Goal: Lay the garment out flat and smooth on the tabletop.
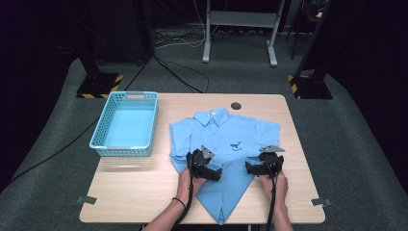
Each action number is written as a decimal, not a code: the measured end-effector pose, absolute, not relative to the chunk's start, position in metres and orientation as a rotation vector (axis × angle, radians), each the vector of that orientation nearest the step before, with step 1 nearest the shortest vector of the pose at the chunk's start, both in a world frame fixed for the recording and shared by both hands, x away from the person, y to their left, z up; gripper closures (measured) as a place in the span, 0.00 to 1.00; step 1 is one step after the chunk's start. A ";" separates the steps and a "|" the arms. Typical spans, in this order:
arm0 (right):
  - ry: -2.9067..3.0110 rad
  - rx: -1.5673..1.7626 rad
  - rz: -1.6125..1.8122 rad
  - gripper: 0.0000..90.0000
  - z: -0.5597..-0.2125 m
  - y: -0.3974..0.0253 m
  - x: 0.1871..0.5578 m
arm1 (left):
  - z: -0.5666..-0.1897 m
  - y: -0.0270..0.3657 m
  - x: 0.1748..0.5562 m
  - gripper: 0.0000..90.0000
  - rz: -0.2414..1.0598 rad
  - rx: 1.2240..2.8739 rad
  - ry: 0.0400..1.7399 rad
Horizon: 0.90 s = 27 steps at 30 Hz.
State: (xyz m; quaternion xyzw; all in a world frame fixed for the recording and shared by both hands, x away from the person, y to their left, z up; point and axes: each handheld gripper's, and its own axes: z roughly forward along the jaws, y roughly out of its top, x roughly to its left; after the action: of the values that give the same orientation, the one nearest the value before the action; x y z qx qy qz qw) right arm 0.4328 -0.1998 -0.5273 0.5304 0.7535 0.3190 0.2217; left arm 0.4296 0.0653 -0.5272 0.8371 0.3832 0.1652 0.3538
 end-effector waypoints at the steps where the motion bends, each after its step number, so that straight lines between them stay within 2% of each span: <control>1: 2.079 1.467 0.881 0.00 -0.527 -0.201 0.433 | -0.527 0.065 0.430 0.00 0.427 2.164 0.991; 9: 2.053 1.493 0.868 0.00 -0.527 -0.212 0.429 | -0.527 0.047 0.427 0.00 0.463 2.177 0.943; 17: 2.011 1.534 0.854 0.00 -0.527 -0.237 0.422 | -0.527 0.032 0.431 0.00 0.446 2.186 0.917; 27: 2.003 1.540 0.854 0.00 -0.527 -0.238 0.422 | -0.515 0.042 0.433 0.01 0.479 2.179 0.937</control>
State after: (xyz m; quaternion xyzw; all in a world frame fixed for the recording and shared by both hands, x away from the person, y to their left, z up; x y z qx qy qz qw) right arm 0.4217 -0.2377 -0.5272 0.5611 0.7301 0.3111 0.2352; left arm 0.4331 0.0422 -0.5153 0.8425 0.3622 0.1853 0.3530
